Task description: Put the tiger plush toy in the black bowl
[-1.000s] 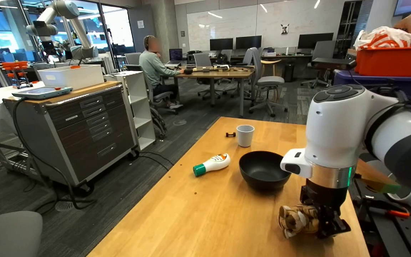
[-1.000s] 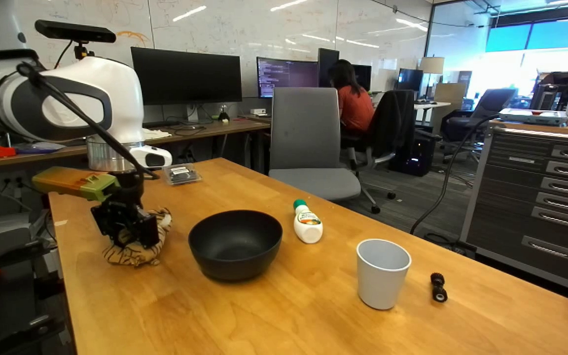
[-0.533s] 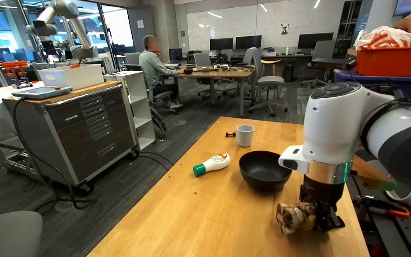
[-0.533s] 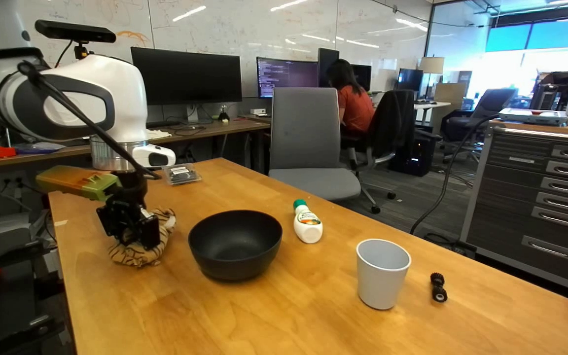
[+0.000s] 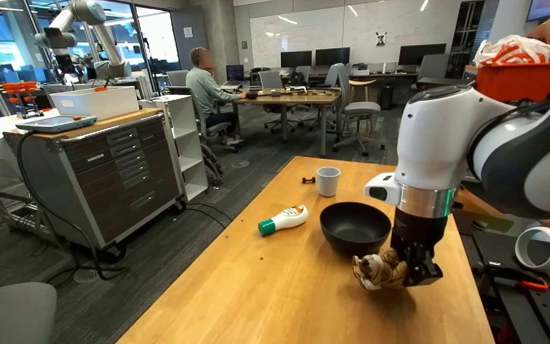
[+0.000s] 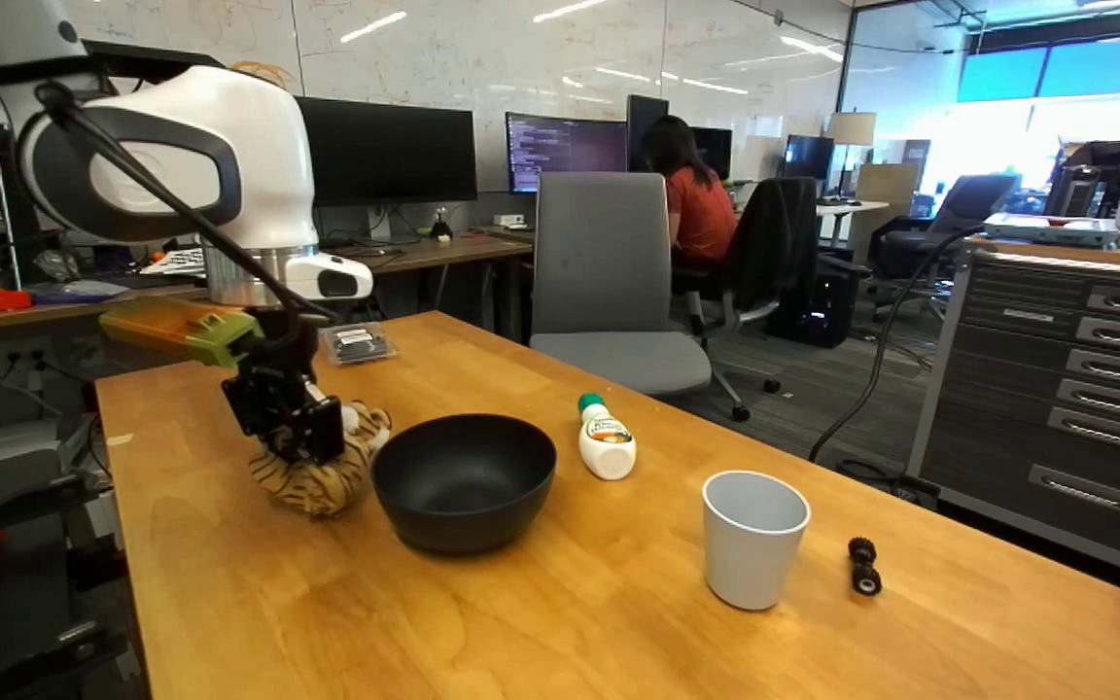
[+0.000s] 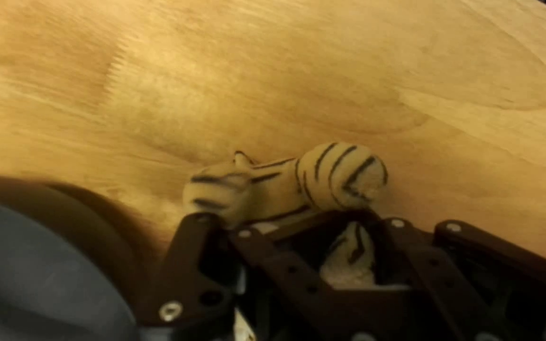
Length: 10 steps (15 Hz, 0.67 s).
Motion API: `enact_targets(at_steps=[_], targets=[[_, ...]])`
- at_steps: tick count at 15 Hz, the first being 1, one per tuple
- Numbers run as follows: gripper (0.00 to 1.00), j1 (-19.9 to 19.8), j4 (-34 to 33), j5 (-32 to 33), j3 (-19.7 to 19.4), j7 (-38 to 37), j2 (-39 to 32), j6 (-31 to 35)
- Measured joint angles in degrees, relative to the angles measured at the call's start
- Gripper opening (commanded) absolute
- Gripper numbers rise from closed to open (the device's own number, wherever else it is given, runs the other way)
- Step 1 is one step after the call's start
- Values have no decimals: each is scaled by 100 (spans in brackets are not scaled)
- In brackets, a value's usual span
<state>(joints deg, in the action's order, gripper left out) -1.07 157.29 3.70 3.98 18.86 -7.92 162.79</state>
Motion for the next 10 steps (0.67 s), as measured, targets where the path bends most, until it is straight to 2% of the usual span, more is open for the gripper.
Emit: enact_targets(at_steps=[5,10], targets=[[5,-93,-11,-785,51,707,695,-677],[5,-16,-26,-1147,-126,1006,1483,-1388]])
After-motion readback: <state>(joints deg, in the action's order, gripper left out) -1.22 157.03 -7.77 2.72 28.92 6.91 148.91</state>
